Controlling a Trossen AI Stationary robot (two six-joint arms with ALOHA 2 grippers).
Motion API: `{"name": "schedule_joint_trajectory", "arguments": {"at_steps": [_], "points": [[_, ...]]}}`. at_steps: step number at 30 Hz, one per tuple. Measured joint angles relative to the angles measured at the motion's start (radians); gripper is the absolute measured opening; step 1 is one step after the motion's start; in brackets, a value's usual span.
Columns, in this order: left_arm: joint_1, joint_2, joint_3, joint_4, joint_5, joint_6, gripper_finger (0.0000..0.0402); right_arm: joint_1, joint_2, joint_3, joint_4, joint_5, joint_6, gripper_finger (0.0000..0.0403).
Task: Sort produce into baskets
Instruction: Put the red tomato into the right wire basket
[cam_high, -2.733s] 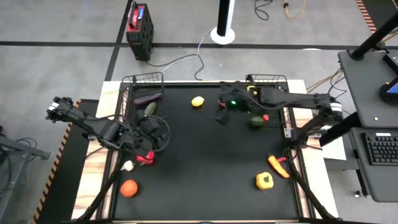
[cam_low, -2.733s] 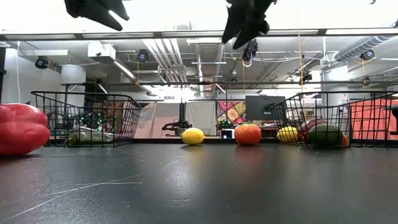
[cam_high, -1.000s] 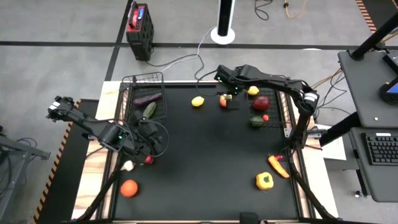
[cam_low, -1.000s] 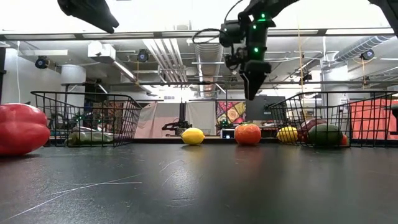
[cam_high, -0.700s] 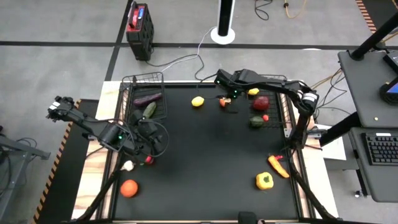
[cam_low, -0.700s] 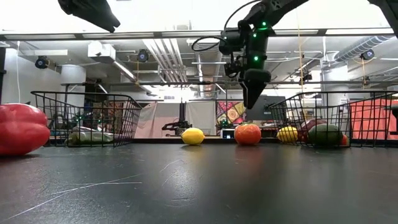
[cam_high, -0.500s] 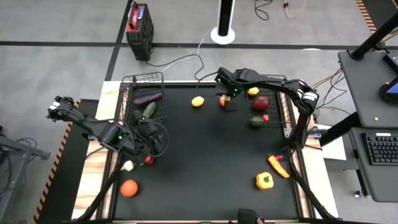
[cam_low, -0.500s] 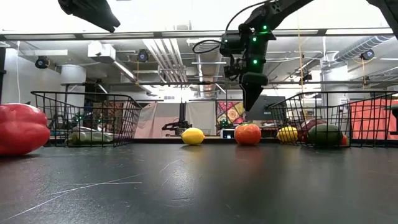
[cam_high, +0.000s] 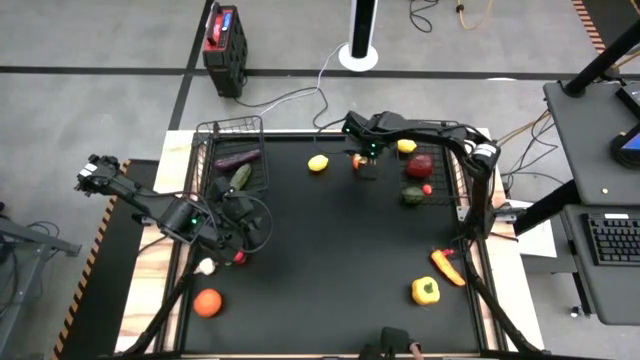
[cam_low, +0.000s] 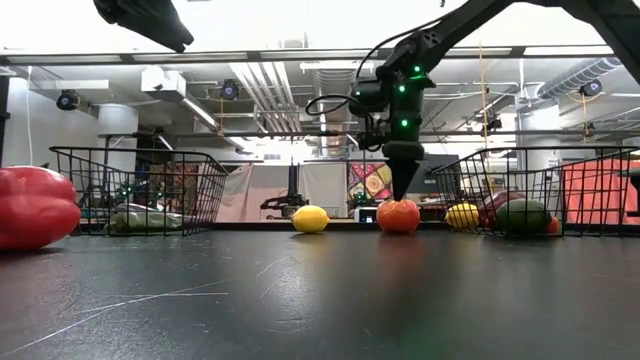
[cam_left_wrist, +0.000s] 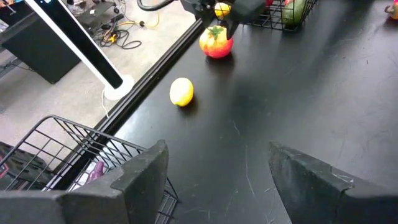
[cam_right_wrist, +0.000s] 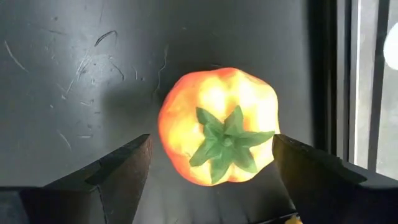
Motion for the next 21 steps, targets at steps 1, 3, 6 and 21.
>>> {"name": "schedule_joint_trajectory", "arguments": {"at_steps": [1, 3, 6, 21], "points": [[0.0, 0.0, 0.0, 0.0, 0.0, 0.0, 0.0256, -0.001, -0.001, 0.0, 0.0, 0.001, 0.006, 0.0325], [0.0, 0.0, 0.0, 0.0, 0.0, 0.0, 0.0256, -0.002, -0.004, 0.0, 0.009, 0.003, 0.021, 0.0325], [0.0, 0.0, 0.0, 0.0, 0.0, 0.0, 0.0256, -0.002, -0.008, 0.002, 0.011, 0.004, 0.015, 0.0325], [0.0, 0.0, 0.0, 0.002, 0.0, 0.0, 0.0256, -0.002, -0.009, 0.008, 0.018, -0.004, 0.067, 0.0325]]}}
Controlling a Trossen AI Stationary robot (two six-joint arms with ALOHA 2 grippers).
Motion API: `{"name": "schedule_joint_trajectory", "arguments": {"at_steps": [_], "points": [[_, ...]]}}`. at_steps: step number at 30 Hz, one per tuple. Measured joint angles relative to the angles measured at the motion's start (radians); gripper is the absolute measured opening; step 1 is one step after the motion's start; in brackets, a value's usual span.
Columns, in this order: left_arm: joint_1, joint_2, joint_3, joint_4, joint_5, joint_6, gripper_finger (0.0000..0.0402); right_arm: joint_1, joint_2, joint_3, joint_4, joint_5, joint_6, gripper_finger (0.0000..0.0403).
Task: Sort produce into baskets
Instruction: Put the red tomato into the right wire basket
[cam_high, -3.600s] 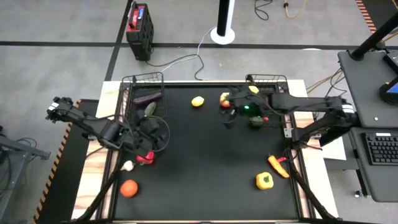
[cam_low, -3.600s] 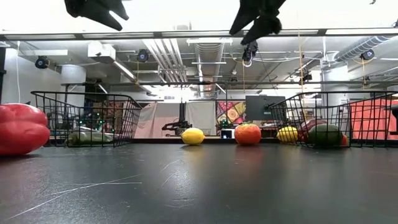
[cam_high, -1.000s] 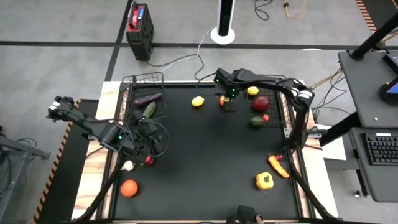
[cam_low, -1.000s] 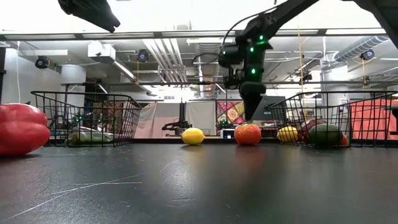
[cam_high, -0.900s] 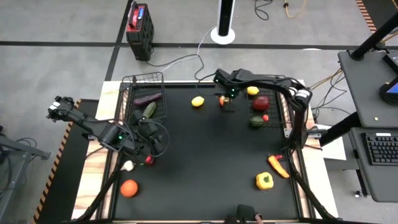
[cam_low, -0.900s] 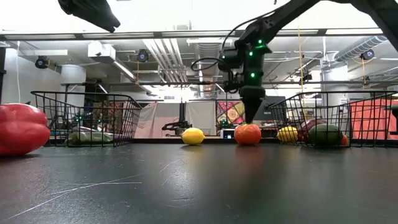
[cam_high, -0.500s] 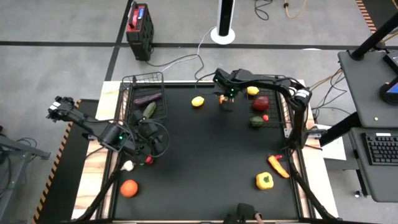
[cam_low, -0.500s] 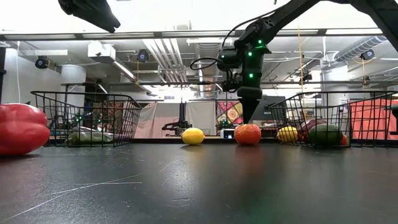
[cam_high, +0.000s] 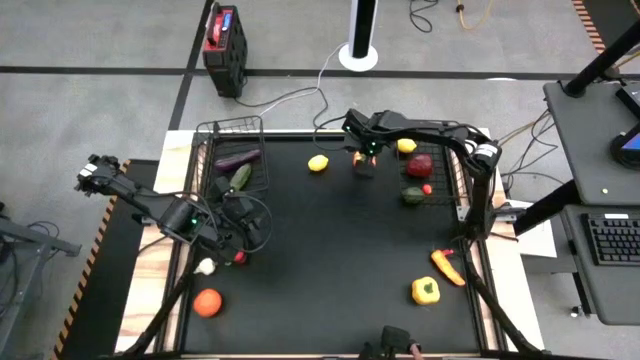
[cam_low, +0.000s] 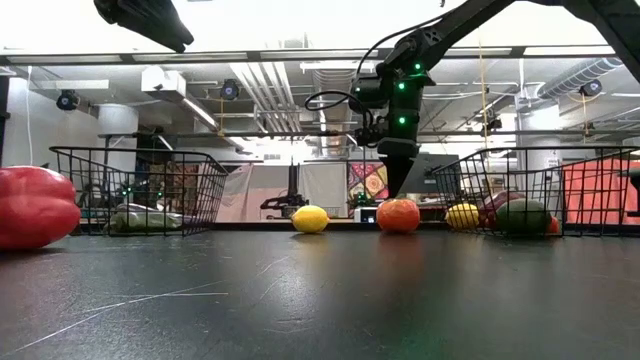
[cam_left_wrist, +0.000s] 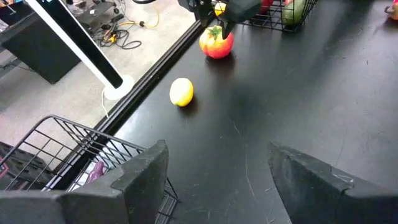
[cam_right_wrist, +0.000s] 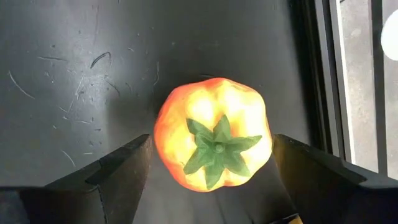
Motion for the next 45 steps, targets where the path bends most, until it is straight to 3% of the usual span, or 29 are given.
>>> {"name": "schedule_joint_trajectory", "arguments": {"at_steps": [6, 15, 36, 45], "points": [[0.0, 0.0, 0.0, 0.0, 0.0, 0.0, 0.0256, 0.0, -0.001, 0.0, -0.004, 0.032, -0.013, 0.0331], [0.0, 0.0, 0.0, 0.001, 0.0, 0.0, 0.0256, 0.0, -0.001, 0.0, -0.004, 0.035, -0.022, 0.0382], [0.0, 0.0, 0.0, 0.001, 0.0, 0.005, 0.0256, -0.017, 0.007, -0.014, 0.008, 0.023, -0.053, 0.0384], [0.0, 0.0, 0.0, 0.002, 0.0, 0.007, 0.0256, -0.026, 0.007, -0.073, 0.093, 0.023, -0.062, 0.0384]]}}
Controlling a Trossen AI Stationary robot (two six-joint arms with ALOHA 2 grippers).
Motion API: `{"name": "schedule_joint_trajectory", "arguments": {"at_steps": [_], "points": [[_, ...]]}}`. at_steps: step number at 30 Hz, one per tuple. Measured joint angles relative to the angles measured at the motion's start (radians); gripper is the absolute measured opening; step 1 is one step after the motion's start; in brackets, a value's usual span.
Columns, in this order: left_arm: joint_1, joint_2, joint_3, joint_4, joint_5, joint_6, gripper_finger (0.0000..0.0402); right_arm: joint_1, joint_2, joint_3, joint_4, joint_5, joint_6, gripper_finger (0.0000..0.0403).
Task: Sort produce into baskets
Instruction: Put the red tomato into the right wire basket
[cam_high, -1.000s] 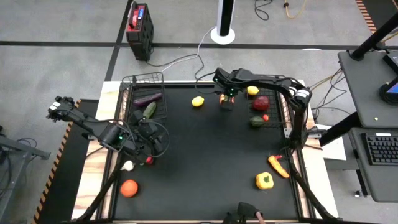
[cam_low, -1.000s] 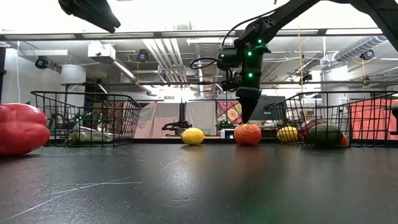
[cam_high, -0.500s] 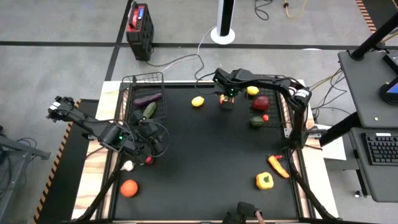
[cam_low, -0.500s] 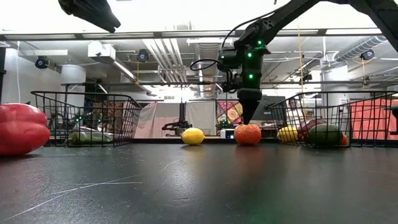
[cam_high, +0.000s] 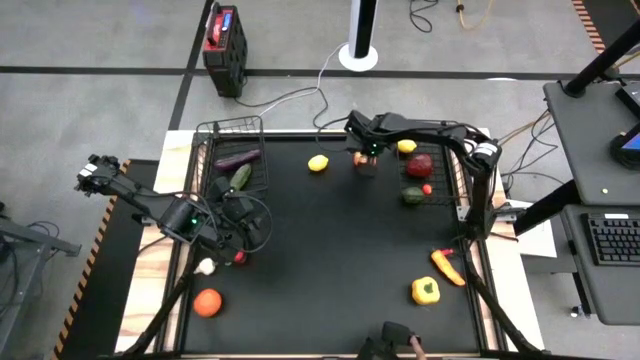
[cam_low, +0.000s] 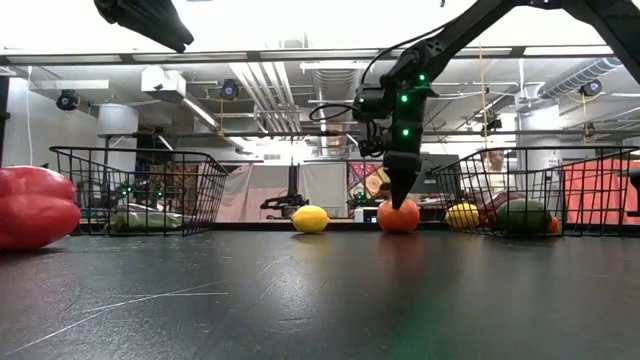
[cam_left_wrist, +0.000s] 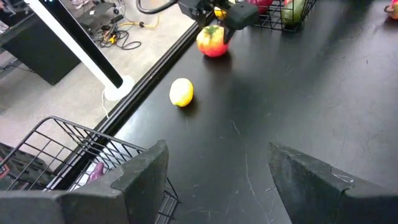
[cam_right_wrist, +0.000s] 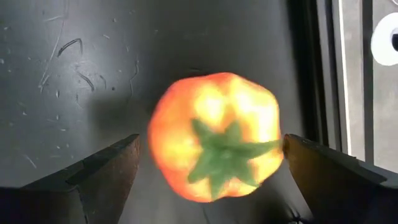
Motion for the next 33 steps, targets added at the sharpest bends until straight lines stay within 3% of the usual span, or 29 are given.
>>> {"name": "schedule_joint_trajectory", "arguments": {"at_steps": [17, 26, 33], "points": [[0.0, 0.0, 0.0, 0.0, 0.0, 0.0, 0.0256, -0.017, -0.002, -0.072, 0.094, -0.026, 0.022, 0.0384], [0.0, 0.0, 0.0, 0.0, 0.0, 0.0, 0.0256, -0.017, -0.004, -0.068, 0.085, -0.03, 0.027, 0.0338], [0.0, 0.0, 0.0, 0.0, 0.0, 0.0, 0.0256, -0.01, -0.015, -0.033, 0.009, -0.076, 0.044, 0.0335]]}}
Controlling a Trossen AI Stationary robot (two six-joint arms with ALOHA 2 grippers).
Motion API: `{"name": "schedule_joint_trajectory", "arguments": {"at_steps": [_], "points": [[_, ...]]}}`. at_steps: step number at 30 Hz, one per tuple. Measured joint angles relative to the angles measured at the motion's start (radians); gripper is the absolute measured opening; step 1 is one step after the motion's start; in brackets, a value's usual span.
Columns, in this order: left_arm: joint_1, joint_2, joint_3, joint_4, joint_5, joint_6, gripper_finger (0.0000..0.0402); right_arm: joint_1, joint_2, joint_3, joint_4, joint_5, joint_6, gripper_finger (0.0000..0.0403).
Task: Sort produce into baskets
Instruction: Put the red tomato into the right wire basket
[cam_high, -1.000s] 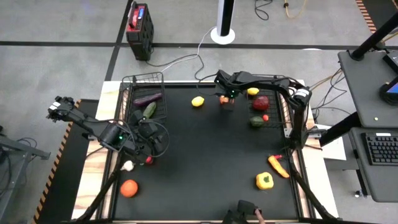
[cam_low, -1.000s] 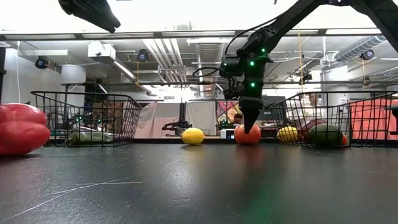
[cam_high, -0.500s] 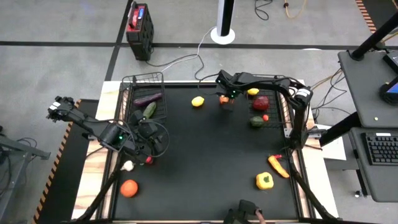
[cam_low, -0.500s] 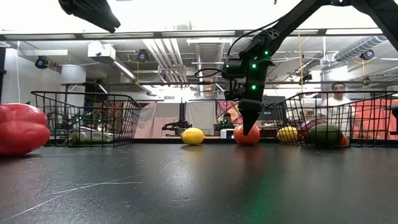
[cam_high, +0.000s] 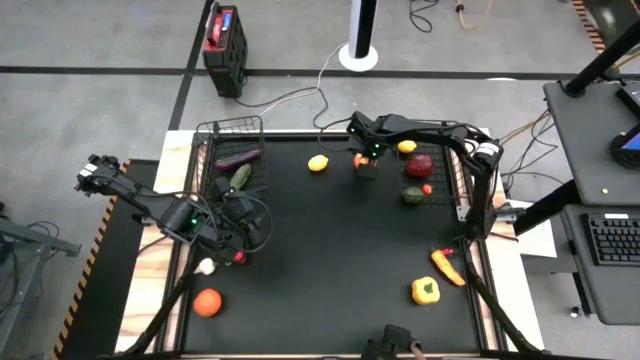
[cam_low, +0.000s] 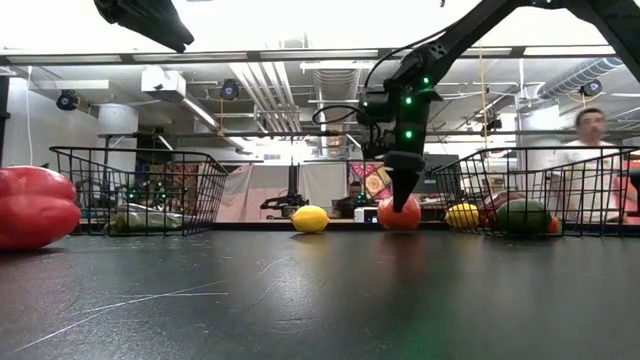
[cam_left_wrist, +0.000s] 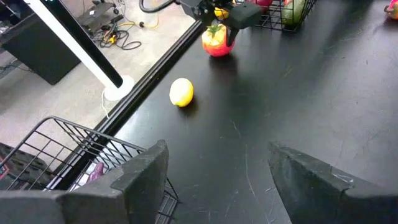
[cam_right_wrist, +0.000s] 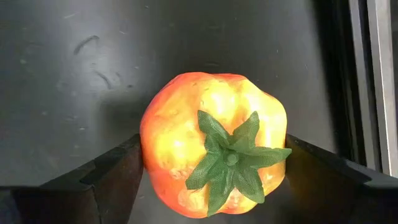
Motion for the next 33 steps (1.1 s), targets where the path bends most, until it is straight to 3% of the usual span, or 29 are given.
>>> {"name": "schedule_joint_trajectory", "arguments": {"at_steps": [10, 17, 23, 27, 33], "points": [[0.0, 0.0, 0.0, 0.0, 0.0, 0.0, 0.0256, 0.022, -0.132, 0.027, -0.042, -0.028, 0.049, 0.0336], [0.0, 0.0, 0.0, 0.002, 0.0, 0.0, 0.0256, 0.021, -0.281, 0.068, -0.144, -0.007, 0.188, 0.0336], [0.0, 0.0, 0.0, 0.007, 0.0, 0.0, 0.0256, 0.012, -0.397, 0.077, -0.287, 0.21, 0.355, 0.0336], [0.0, 0.0, 0.0, 0.009, 0.0, 0.0, 0.0256, -0.031, -0.441, 0.075, -0.396, 0.243, 0.53, 0.0336], [0.0, 0.0, 0.0, 0.016, 0.0, 0.0, 0.0256, -0.08, -0.47, 0.037, -0.49, 0.328, 0.66, 0.0336]]}}
